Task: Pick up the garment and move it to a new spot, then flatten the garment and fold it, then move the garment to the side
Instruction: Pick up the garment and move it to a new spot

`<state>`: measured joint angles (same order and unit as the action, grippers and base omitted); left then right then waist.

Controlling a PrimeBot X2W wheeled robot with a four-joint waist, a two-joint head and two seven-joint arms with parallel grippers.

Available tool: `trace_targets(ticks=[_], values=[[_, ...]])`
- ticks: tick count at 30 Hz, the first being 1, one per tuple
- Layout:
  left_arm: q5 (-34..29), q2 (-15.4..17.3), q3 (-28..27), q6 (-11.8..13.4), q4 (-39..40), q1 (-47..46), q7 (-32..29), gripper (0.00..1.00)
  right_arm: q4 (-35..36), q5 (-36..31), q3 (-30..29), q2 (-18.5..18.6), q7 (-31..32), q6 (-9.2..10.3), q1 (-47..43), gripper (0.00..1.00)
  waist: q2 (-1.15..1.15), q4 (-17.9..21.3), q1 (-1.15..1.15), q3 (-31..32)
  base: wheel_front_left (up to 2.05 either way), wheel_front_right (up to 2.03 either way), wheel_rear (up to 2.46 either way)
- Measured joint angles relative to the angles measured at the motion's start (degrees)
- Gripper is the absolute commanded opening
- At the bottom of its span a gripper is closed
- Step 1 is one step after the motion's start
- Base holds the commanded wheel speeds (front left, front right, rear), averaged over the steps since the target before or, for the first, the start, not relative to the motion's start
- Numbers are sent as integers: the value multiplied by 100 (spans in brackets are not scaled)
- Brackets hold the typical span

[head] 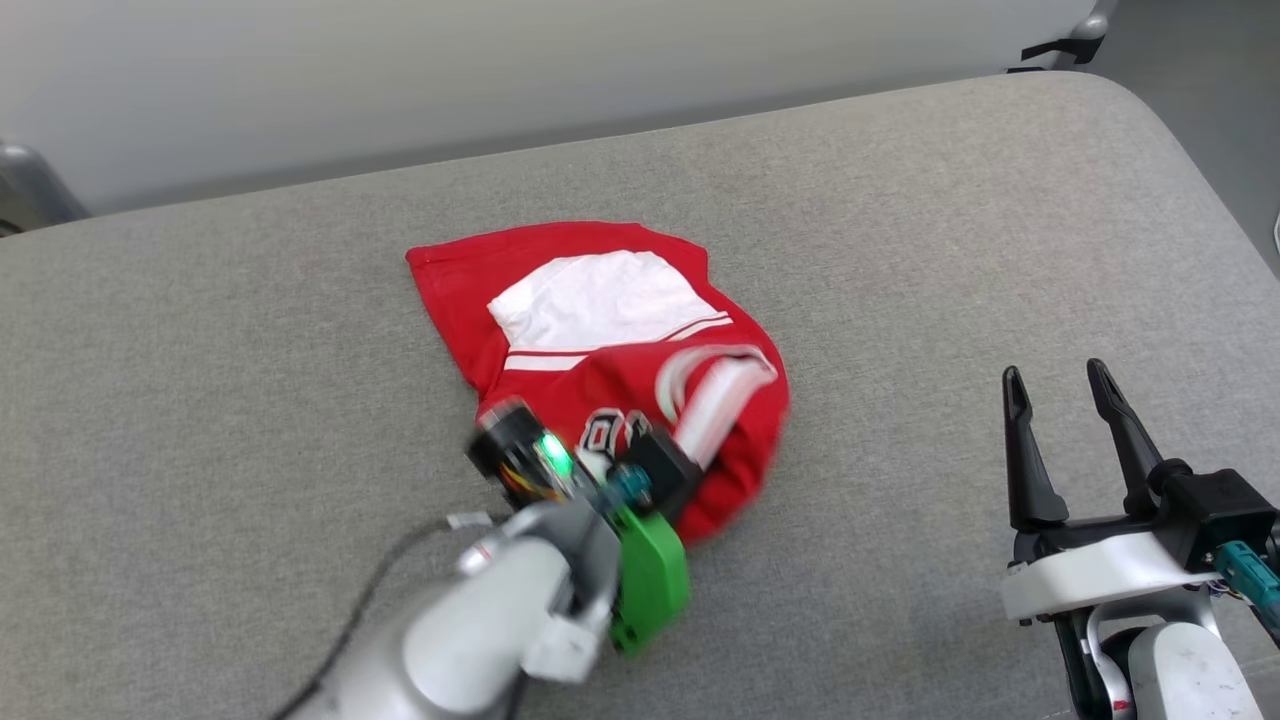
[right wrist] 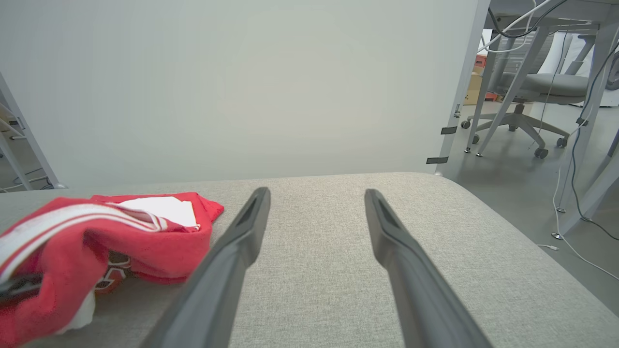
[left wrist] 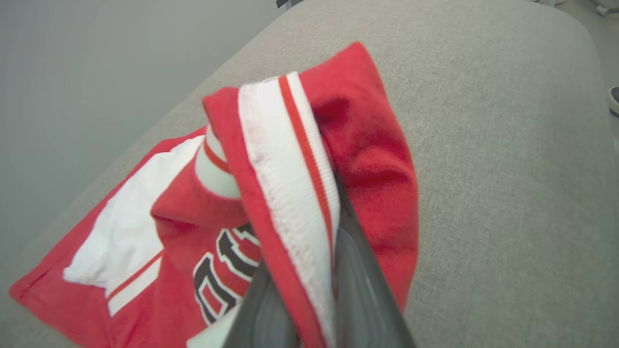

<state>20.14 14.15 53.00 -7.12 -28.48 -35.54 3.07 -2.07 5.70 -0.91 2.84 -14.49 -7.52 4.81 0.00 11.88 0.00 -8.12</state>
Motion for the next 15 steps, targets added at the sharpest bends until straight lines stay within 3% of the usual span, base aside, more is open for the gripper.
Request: trace_targets(ticks=[4, 5, 6, 15], values=[[-27, -443, 486, -4, -508, 347, 51, 0, 0, -52, -13, 0, 0, 0, -1, 100, 0, -67, 0, -23, 0, 0, 0], [-32, -508, 584, -4, -611, 390, 56, 42, -2, -60, -1, 0, 0, 0, -1, 100, 0, -95, 0, -18, 0, 0, 0], [-40, -575, 671, -4, -725, 425, 94, 100, -4, -75, 23, -1, 1, 0, -1, 100, 0, -131, 0, -12, 0, 0, 0], [112, -831, 665, 10, -1266, 439, 535, 100, -47, -169, 69, -3, 0, 0, -9, 100, 0, -543, 0, 103, 0, 0, 0]])
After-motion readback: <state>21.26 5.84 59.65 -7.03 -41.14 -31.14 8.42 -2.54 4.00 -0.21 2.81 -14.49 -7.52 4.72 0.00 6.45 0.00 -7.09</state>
